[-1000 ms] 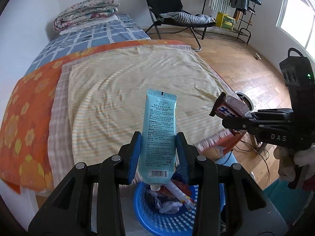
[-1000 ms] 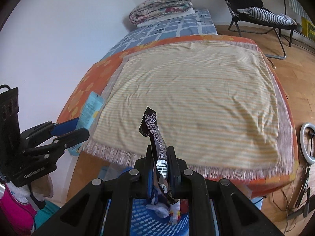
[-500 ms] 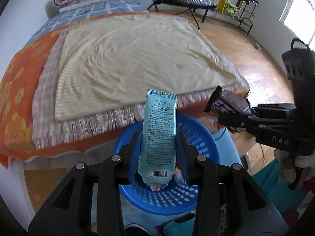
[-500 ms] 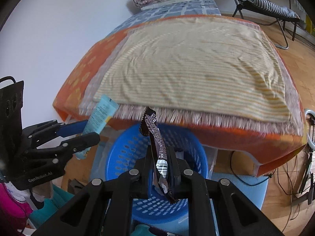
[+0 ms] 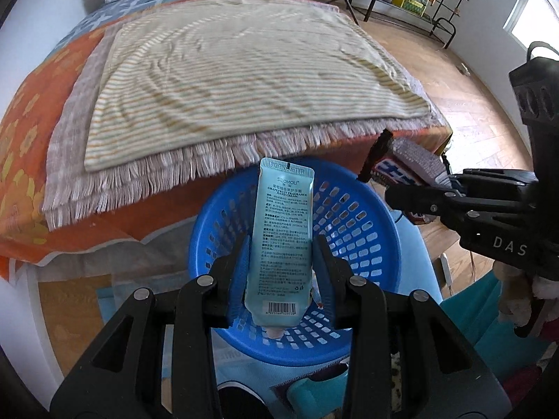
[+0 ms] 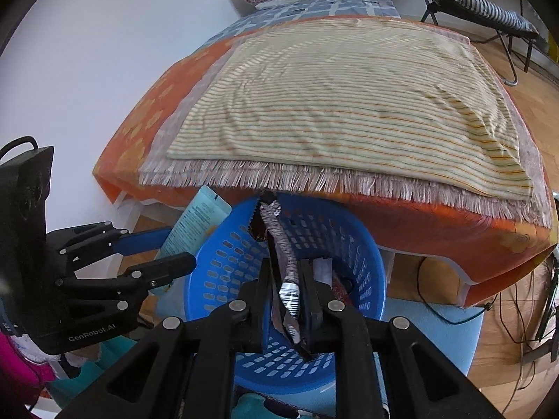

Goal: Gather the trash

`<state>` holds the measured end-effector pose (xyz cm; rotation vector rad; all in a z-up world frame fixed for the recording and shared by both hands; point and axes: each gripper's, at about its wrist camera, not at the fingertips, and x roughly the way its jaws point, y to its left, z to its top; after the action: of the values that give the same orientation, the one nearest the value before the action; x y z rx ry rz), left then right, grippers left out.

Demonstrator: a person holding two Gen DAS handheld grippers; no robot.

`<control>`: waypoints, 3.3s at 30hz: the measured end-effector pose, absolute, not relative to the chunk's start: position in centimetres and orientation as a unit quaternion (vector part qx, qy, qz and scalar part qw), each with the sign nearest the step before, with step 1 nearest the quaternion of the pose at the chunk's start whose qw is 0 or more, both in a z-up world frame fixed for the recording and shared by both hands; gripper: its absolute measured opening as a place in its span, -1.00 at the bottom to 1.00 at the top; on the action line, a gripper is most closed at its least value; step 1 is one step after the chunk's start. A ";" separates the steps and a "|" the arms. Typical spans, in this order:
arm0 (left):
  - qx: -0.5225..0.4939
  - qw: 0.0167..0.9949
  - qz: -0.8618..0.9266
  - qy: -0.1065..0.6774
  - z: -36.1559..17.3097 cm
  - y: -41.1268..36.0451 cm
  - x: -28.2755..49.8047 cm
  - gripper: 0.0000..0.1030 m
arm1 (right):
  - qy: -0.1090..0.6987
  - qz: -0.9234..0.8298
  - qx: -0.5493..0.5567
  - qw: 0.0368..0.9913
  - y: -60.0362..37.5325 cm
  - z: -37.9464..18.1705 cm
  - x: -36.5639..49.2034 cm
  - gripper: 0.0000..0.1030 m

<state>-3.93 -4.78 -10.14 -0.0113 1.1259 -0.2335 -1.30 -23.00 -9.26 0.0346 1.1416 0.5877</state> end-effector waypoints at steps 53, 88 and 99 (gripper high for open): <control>-0.036 0.866 -0.033 0.497 -6.3 -2.0 -2.7 0.55 | 0.480 0.210 0.004 0.851 -24.3 -5.2 0.2 0.77; -0.039 0.951 0.036 0.306 5.2 1.5 -2.0 0.94 | 0.328 0.249 0.028 0.911 -23.4 4.0 4.3 0.99; -0.074 0.943 0.049 0.321 4.8 1.9 -1.9 0.97 | 0.331 0.243 0.036 0.911 -23.5 3.5 3.8 0.99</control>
<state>-1.91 1.89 4.83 -0.1505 0.6535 0.0990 3.80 -23.45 3.53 0.0750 0.6833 0.5001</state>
